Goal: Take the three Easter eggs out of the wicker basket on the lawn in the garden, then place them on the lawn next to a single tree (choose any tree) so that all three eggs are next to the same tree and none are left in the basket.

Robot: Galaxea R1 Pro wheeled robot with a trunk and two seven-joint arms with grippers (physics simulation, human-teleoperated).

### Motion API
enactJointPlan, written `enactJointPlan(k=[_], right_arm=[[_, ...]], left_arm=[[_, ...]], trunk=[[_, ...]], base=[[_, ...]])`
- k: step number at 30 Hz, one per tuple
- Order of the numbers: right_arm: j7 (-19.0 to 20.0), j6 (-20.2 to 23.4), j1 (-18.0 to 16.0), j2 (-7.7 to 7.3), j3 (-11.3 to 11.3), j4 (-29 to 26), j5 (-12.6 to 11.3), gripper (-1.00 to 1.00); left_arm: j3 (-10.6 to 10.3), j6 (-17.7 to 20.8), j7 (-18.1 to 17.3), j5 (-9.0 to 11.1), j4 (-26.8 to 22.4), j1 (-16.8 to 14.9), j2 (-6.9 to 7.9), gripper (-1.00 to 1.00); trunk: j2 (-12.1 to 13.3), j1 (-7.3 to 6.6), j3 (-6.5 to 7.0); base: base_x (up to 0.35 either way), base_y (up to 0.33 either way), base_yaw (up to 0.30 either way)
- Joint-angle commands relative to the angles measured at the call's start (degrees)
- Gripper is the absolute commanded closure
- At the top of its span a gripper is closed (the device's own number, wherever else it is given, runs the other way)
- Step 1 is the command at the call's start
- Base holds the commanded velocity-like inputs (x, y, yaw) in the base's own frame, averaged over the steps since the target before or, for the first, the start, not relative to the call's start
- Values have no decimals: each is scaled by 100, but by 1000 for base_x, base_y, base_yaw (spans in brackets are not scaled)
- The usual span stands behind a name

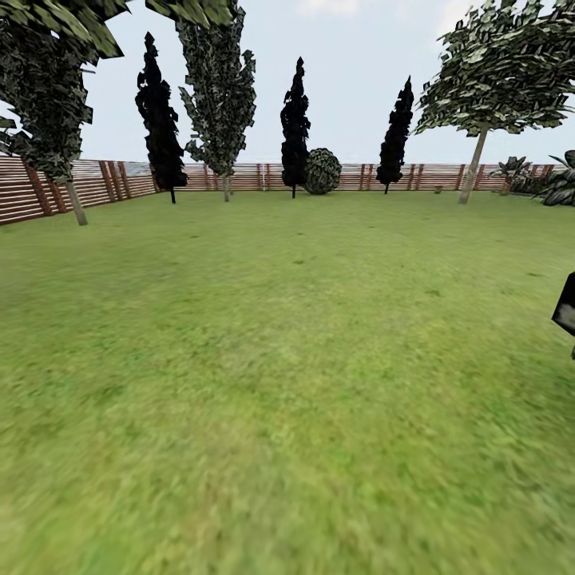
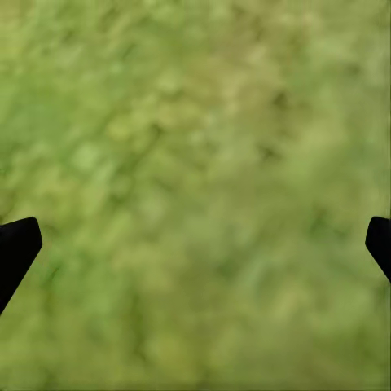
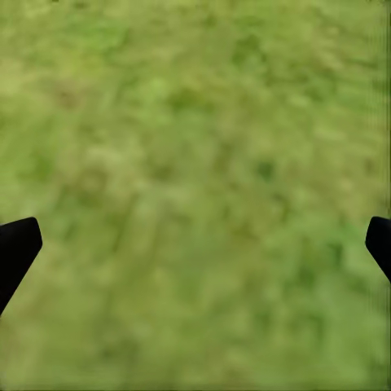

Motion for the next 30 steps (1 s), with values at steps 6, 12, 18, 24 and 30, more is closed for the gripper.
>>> enactJointPlan(k=[6, 12, 18, 24, 30], right_arm=[[-29, 5, -3, -5, 24, 15, -58, -100], [-30, 18, -3, -6, 17, 22, -60, -100], [-30, 12, -3, -3, 21, 18, -60, -100], [-24, 2, -3, -3, 23, 18, -62, -100], [-22, -14, -3, -3, 23, 8, -67, -100]], left_arm=[[6, -19, 11, 16, 4, 0, -11, -100], [8, -17, 11, 36, 4, -1, -23, -100], [0, -18, 11, 22, 13, 0, -36, -100], [0, -19, 4, 19, 20, -3, -38, -100], [-1, -19, -4, 19, 21, -3, -38, -100]], trunk=[[240, -133, 103], [481, -265, 211], [721, -397, 318], [962, -529, 426], [1202, -661, 534]], base=[[0, 0, 0], [0, 0, 0], [0, 0, 0], [0, 0, 0], [0, 0, 0]])
